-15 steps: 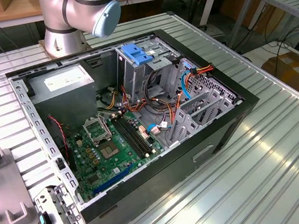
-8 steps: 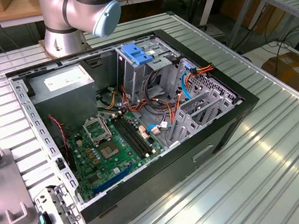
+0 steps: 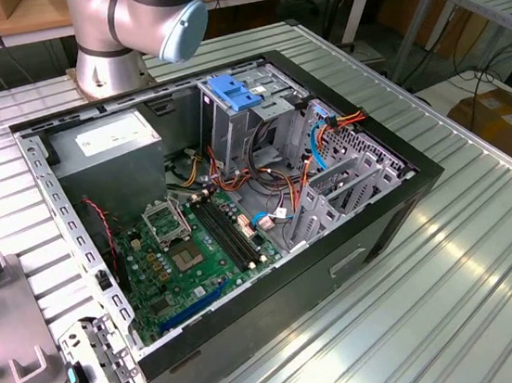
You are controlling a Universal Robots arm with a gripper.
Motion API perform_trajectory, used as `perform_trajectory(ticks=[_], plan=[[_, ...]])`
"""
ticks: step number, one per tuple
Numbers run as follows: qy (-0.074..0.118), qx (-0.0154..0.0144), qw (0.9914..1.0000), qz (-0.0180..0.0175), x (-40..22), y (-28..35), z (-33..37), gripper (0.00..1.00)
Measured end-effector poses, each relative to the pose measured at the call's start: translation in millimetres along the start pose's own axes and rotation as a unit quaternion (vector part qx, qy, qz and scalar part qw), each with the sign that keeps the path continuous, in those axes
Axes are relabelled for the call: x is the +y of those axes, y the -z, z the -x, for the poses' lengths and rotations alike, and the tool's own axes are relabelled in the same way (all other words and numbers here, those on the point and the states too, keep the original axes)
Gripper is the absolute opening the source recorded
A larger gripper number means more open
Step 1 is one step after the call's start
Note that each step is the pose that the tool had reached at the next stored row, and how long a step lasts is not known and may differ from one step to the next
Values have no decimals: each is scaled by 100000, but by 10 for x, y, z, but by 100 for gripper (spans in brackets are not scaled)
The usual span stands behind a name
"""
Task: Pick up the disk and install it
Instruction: 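Pick up the disk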
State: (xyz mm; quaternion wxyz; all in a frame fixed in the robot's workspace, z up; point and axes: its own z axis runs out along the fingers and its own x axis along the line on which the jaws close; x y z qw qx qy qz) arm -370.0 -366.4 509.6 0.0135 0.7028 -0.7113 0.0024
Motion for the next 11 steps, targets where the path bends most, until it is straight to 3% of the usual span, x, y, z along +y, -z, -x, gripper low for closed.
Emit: perform_trajectory(ticks=[11], plan=[[0, -1, 100000, 0, -194, 3, 2, 37]])
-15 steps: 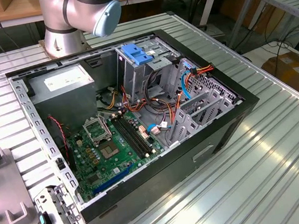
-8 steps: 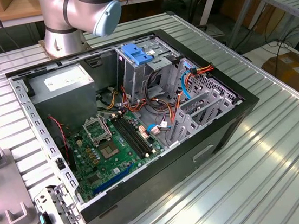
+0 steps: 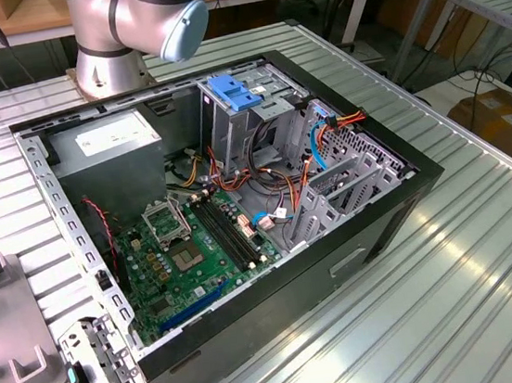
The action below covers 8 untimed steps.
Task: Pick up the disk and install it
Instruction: 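Pick up the disk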
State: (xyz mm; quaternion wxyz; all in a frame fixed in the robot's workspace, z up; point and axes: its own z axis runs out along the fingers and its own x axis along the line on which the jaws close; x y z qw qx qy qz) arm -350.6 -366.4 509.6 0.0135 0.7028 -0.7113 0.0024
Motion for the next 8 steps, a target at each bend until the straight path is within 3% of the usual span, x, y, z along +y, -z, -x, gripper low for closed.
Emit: perform_trajectory(ticks=[8], plan=[[-1, 1, 100000, 0, -162, 3, 2, 37]])
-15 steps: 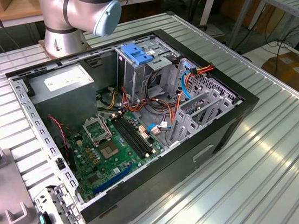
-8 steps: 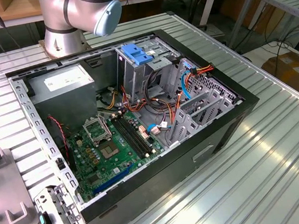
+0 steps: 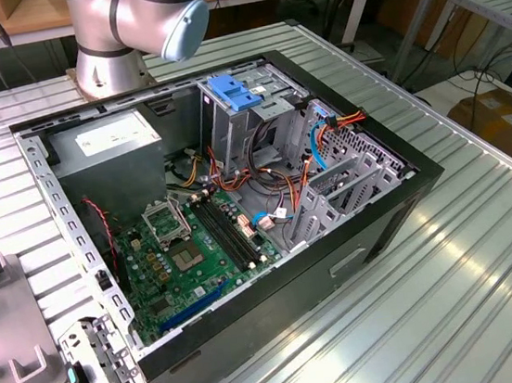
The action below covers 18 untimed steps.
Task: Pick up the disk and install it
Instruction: 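Pick up the disk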
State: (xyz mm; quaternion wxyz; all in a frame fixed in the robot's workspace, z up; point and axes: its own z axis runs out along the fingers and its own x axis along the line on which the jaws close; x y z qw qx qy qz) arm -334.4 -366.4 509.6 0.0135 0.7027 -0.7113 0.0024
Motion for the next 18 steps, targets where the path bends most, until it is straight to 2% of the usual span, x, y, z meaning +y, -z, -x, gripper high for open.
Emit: perform_trajectory(ticks=[5, 14, 18], plan=[[1, 2, 100000, 3, -83, 2, 1, 37], [-2, 0, 100000, 3, -286, 5, 4, 37], [0, 1, 100000, 3, -348, 6, 4, 37]])
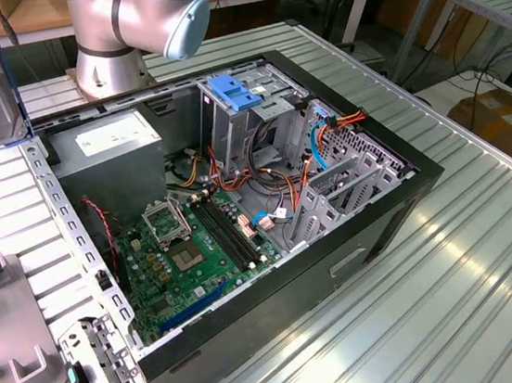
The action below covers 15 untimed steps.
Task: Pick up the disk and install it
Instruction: 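Pick up the disk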
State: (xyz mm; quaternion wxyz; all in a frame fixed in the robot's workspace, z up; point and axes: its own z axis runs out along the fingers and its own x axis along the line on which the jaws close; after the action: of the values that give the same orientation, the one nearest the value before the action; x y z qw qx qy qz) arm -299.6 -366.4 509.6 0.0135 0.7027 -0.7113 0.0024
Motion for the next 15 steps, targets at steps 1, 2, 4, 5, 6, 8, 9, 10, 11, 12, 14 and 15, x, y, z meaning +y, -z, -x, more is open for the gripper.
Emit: perform_trajectory(ticks=[1, 2, 4, 5, 6, 8, 9, 10, 11, 12, 14, 15], plan=[[-1, 0, 100000, -1, -16, 0, 0, 37], [0, 0, 100000, 1, -35, 1, 0, 37], [3, -2, 100000, -2, -72, 1, 1, 37], [3, 0, 100000, -2, -91, 1, 1, 37], [1, -2, 100000, -4, -120, 2, 1, 37], [0, 0, 100000, -1, -149, 2, 1, 37], [3, 0, 100000, 0, -161, 2, 0, 37], [1, -1, 100000, 0, -168, 2, -2, 37], [-2, -8, 100000, -3, -176, 2, -11, 37], [-2, -15, 100000, -5, -182, 2, -21, 37], [2, -36, 100000, 2, -194, 1, -53, 37], [1, -52, 100000, -2, -198, 0, -68, 37]])
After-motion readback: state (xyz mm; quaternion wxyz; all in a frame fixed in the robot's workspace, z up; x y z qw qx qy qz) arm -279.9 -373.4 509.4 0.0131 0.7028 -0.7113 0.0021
